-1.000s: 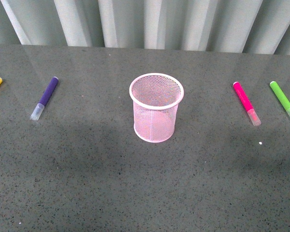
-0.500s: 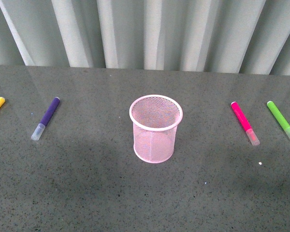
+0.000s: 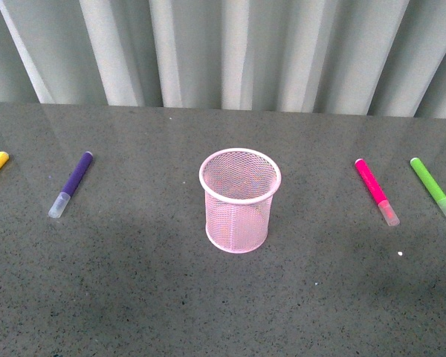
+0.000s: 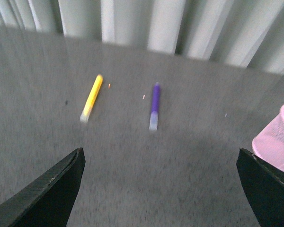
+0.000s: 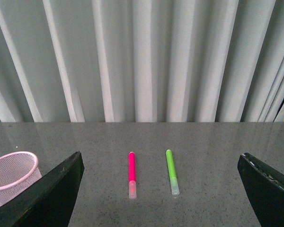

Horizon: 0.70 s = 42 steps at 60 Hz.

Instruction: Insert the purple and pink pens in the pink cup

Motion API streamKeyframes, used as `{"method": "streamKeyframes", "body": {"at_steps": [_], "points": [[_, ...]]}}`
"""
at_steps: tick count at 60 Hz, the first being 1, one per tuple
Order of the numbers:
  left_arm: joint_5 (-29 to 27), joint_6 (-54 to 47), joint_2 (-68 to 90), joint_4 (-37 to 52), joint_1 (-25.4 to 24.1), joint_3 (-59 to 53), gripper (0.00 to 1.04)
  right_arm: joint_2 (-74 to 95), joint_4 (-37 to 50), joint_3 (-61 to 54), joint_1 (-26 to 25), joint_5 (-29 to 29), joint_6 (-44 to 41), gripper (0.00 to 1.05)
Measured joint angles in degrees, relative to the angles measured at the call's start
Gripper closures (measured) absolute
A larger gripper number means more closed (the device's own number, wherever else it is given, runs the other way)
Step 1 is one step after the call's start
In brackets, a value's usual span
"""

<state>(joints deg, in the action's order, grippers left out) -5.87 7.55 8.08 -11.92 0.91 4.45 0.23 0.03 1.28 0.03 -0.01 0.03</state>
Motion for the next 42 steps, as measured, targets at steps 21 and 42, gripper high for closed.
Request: {"method": "streamKeyframes", "body": {"at_steps": [21,42], "points": [[7.21,1.68,37.42,13.49,2.43,11.72,0.07,0.0,0.0,0.0,0.0,-0.02,0.0,0.07],[14.23,-5.49,79.36,14.03,0.07,41.92,0.07,0.0,0.0,0.0,0.0,0.0,0.0,0.07]]}}
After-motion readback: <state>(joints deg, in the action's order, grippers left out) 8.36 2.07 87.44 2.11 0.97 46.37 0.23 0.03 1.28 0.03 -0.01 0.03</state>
